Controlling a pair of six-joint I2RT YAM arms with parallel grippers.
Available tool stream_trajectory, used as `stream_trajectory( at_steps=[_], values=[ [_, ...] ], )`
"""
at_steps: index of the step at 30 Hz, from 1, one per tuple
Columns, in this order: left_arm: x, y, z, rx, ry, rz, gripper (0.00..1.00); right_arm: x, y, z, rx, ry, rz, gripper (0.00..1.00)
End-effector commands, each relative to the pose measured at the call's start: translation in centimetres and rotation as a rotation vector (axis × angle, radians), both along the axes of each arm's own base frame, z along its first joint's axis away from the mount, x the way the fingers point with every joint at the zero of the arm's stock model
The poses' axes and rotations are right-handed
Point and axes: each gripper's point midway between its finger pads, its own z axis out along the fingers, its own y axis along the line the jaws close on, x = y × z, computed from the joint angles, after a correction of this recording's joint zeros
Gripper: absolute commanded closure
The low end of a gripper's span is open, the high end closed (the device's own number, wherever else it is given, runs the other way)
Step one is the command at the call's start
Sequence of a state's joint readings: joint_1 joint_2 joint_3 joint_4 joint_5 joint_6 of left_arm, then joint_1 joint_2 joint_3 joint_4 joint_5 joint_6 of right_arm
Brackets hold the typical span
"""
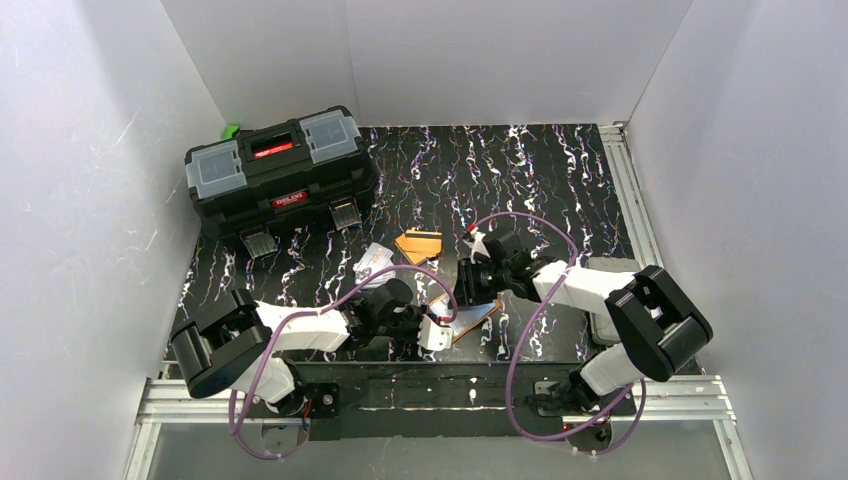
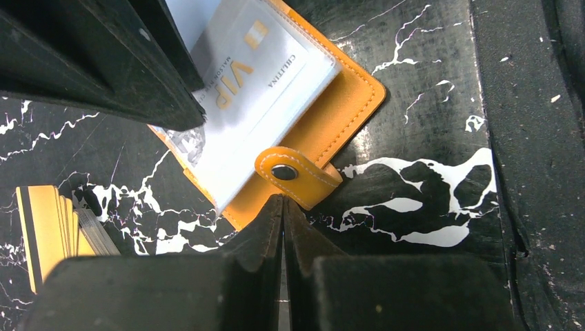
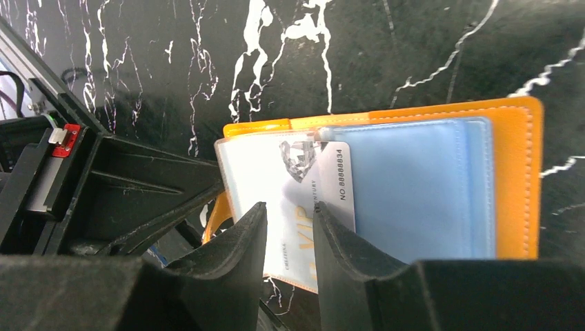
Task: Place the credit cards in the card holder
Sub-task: Pick up the credit card from the center of the board.
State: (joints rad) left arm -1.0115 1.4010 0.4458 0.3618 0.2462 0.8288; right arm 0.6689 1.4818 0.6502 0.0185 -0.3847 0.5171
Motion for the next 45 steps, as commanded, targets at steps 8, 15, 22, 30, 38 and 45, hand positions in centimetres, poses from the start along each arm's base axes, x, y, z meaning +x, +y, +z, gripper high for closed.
stream_trajectory(
  at_steps=[8, 15, 22, 30, 38, 45],
  values=[
    [-2.2, 2.4, -2.6, 0.098, 0.073, -0.02, 1.0, 2.7, -1.8, 1.6, 0.008, -0.061, -0.054, 0.61],
    [-2.2, 2.4, -2.6, 0.096, 0.07, -0.024, 1.0, 1.6, -1.6, 0.0, 0.019, 0.001, -0.045, 0.61],
    [-2.1, 2.4, -2.5, 0.087, 0.066, -0.016, 1.0, 0.5, -0.8, -1.2, 0.004, 0.035, -0.008, 0.61],
    [-1.9, 2.3, -2.4, 0.084, 0.059, -0.005, 1.0, -1.0, 0.3, -0.5, -0.057, -0.024, 0.027, 0.6],
    [-1.8, 2.3, -2.2, 0.068, 0.048, -0.001, 1.0, -2.1, 1.3, -0.9, -0.139, -0.08, 0.065, 0.6],
    [-1.7, 2.2, -1.9, 0.056, 0.037, -0.002, 1.0, -1.9, 1.6, -0.1, -0.145, -0.101, 0.067, 0.59]
  ],
)
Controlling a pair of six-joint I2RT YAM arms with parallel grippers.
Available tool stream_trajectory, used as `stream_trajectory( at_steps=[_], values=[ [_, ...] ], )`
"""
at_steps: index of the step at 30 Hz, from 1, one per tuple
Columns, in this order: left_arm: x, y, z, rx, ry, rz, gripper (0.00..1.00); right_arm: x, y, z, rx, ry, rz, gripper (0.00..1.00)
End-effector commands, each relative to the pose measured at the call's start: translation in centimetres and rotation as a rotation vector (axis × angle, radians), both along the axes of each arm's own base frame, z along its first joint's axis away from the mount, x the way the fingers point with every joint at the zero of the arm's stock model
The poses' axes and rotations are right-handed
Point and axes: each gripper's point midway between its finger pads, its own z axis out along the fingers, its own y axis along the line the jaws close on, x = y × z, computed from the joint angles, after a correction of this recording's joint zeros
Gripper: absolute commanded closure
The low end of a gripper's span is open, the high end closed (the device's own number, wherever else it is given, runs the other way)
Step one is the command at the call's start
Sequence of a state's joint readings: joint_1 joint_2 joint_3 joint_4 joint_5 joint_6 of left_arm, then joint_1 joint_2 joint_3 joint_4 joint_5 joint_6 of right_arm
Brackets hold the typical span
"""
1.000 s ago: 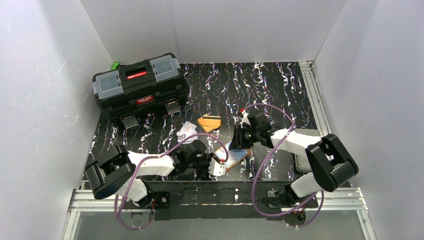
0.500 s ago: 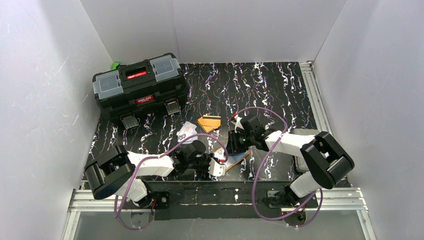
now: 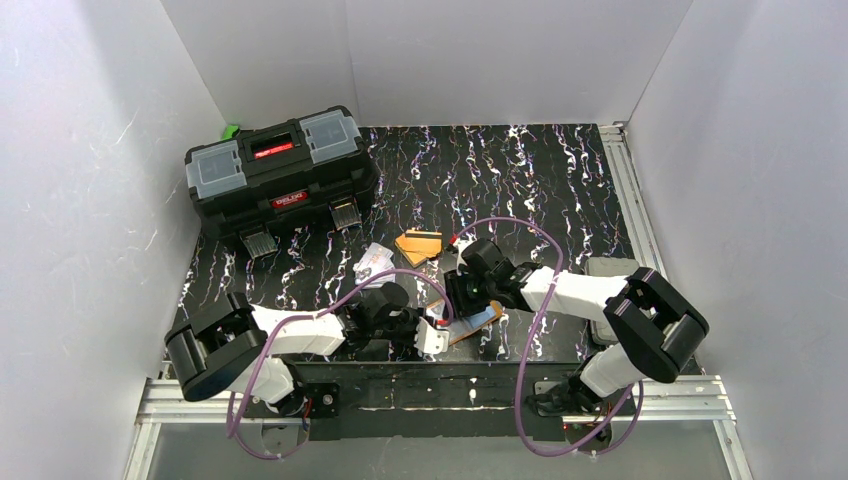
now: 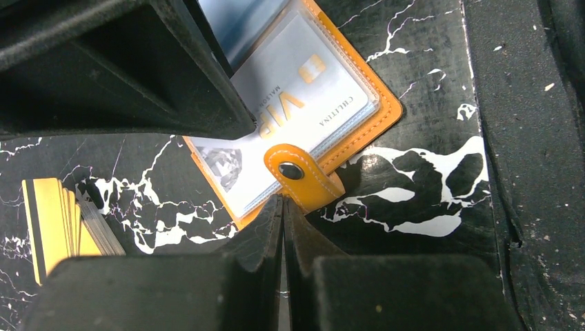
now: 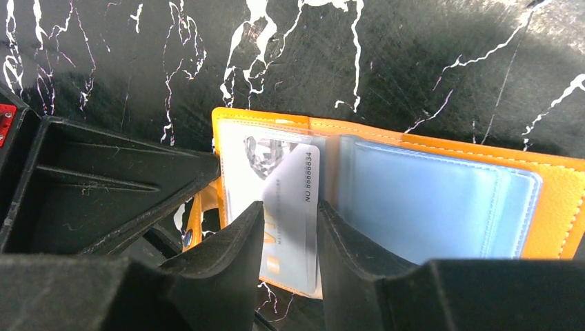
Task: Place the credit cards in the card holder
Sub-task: Pick up the credit card from the center of the board.
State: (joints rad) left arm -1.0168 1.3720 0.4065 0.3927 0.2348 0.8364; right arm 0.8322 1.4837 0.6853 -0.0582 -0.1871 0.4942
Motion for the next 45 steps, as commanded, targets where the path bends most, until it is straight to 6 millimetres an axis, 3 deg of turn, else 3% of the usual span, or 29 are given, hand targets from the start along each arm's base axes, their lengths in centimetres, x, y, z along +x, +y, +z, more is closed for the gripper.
stream_trajectory(
  at_steps=[1, 11, 15, 19, 31, 42, 45],
  values=[
    [-1.5, 1.8, -1.9, 0.066, 0.059, -0.001, 1.0, 0.1, 0.4, 1.0, -0.004, -0.018, 0.007, 0.59],
    [-1.6, 1.8, -1.6, 0.051, 0.048, -0.002, 1.0, 1.5, -0.8, 2.7, 0.031, -0.038, -0.037, 0.58],
    [-1.6, 1.8, -1.6, 0.053, 0.046, -0.005, 1.0, 2.3, -2.2, 3.6, 0.023, -0.058, -0.083, 0.57],
    [-1.6, 1.9, -1.6, 0.056, 0.043, -0.01, 1.0, 2.6, -4.0, 3.0, -0.026, -0.063, -0.136, 0.56],
    [-1.4, 1.8, -1.4, 0.057, 0.034, -0.011, 1.0, 2.5, -6.2, 0.0, -0.132, -0.037, -0.231, 0.52],
    [-1.5, 1.8, -1.6, 0.063, 0.039, -0.018, 1.0, 3.1, -7.3, 0.1, -0.165, -0.084, -0.274, 0.5],
    [-1.6, 1.8, -1.6, 0.063, 0.042, -0.02, 1.0, 3.5, -7.3, 1.0, -0.155, -0.11, -0.279, 0.5]
  ],
)
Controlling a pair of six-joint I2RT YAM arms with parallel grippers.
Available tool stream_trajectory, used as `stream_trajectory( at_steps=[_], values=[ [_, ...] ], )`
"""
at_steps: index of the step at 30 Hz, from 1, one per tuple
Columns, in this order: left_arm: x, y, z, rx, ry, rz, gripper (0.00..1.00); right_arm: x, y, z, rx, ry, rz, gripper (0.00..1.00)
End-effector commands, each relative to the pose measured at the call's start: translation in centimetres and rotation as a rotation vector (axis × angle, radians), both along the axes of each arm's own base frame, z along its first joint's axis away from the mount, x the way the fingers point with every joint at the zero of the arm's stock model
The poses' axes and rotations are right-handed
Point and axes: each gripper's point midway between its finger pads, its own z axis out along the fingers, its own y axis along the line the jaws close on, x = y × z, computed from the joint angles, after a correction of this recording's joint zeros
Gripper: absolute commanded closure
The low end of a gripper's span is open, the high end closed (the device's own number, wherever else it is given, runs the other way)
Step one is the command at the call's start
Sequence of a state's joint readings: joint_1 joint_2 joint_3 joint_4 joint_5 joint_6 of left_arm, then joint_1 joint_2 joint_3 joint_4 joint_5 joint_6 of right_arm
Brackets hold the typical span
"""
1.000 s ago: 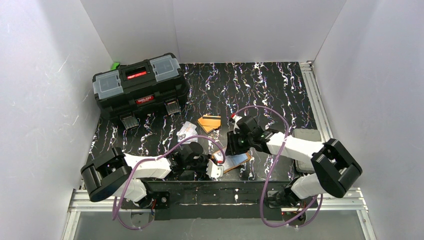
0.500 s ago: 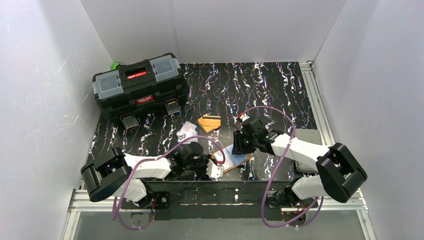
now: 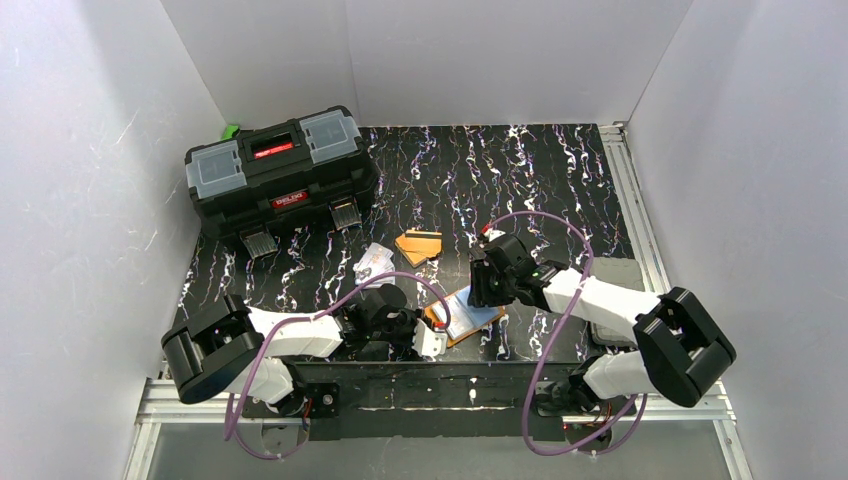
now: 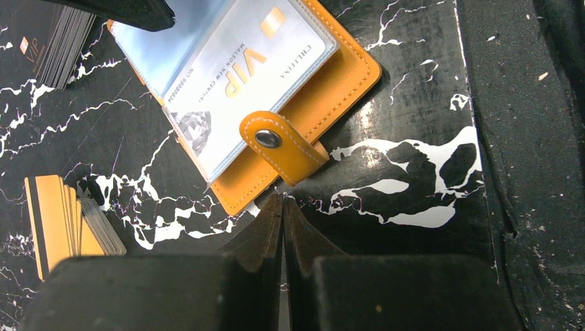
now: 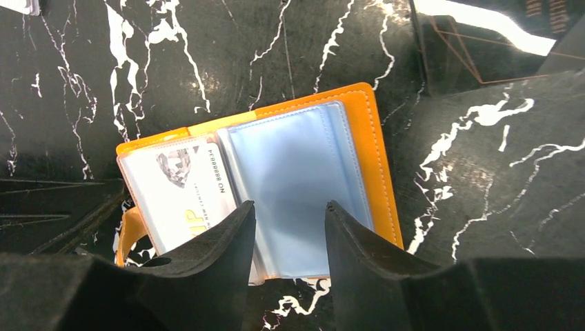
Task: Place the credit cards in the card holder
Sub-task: Pick up the credit card from the center of the board.
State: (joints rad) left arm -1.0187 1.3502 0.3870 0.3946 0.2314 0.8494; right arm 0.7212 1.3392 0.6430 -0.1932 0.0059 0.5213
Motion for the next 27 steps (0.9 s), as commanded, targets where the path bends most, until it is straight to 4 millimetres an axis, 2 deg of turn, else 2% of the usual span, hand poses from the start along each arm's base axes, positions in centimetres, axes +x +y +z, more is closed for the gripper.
stream_trajectory(
  at_steps=[1, 8, 16, 21, 27],
  values=[
    [-1.4, 1.5, -1.7, 0.064, 0.056, -0.012, 1.0, 0.4, -1.0, 0.8, -0.022, -0.051, -0.032, 0.5],
    [-1.4, 1.5, -1.7, 0.062, 0.056, -0.012, 1.0, 0.5, -0.6, 1.8, 0.017, -0.078, -0.016, 0.5],
    [-1.5, 1.5, -1.6, 0.061, 0.053, -0.015, 1.0, 0.2, -0.8, -0.7, -0.029, -0.01, -0.029, 0.51],
    [-1.5, 1.5, -1.6, 0.062, 0.054, -0.016, 1.0, 0.2, -0.6, -0.8, -0.023, -0.003, -0.03, 0.51],
    [-1.5, 1.5, -1.7, 0.064, 0.053, -0.02, 1.0, -0.9, 0.3, -1.3, 0.028, 0.048, 0.002, 0.52]
  ],
)
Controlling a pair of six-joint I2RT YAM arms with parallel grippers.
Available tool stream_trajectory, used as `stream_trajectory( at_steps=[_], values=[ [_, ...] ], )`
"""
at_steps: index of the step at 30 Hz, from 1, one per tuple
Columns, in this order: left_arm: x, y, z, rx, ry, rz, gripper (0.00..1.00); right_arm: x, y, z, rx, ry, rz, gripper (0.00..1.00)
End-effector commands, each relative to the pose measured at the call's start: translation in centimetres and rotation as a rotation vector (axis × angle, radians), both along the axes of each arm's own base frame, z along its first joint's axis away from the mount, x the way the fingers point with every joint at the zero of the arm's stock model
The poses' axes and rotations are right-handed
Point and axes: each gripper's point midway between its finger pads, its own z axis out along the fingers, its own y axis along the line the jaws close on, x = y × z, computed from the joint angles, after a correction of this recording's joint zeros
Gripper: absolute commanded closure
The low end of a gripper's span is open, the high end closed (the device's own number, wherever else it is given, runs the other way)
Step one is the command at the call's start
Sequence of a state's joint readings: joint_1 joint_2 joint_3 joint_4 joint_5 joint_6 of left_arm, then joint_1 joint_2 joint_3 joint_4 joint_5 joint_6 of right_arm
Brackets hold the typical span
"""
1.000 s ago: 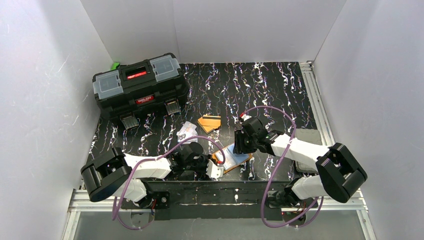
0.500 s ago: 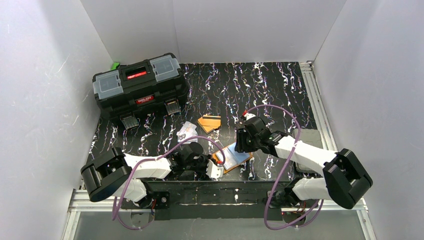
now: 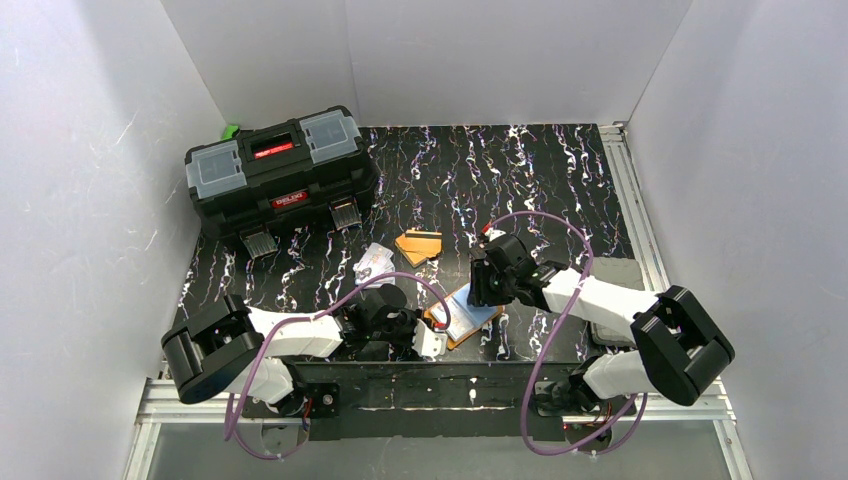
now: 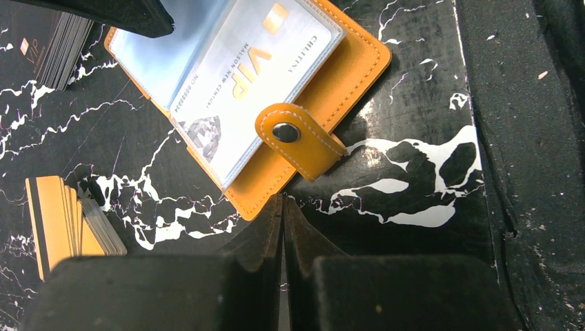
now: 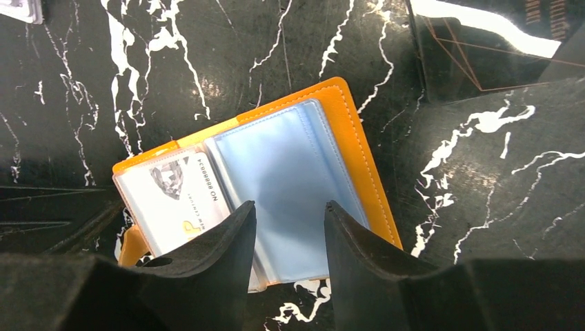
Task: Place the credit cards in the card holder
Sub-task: Pick up the credit card from the center of the board.
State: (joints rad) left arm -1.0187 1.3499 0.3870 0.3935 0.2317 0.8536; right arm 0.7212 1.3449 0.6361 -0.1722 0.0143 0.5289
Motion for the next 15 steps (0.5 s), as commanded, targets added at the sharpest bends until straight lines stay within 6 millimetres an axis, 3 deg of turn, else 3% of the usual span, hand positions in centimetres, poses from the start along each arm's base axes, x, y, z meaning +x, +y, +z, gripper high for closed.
stream_trajectory(
  at_steps=[1, 11, 15],
  values=[
    [-1.5, 1.5, -1.7, 0.064, 0.057, -0.016, 1.0, -1.4, 0.5, -1.1, 0.034, 0.061, 0.02, 0.52],
    [-1.5, 1.5, -1.7, 0.066, 0.053, -0.019, 1.0, -3.0, 2.7, 0.3, 0.161, 0.103, 0.1, 0.54],
    [-1.5, 1.5, -1.7, 0.064, 0.054, -0.02, 1.0, -1.0, 1.5, 2.2, 0.105, 0.002, 0.068, 0.54]
  ],
)
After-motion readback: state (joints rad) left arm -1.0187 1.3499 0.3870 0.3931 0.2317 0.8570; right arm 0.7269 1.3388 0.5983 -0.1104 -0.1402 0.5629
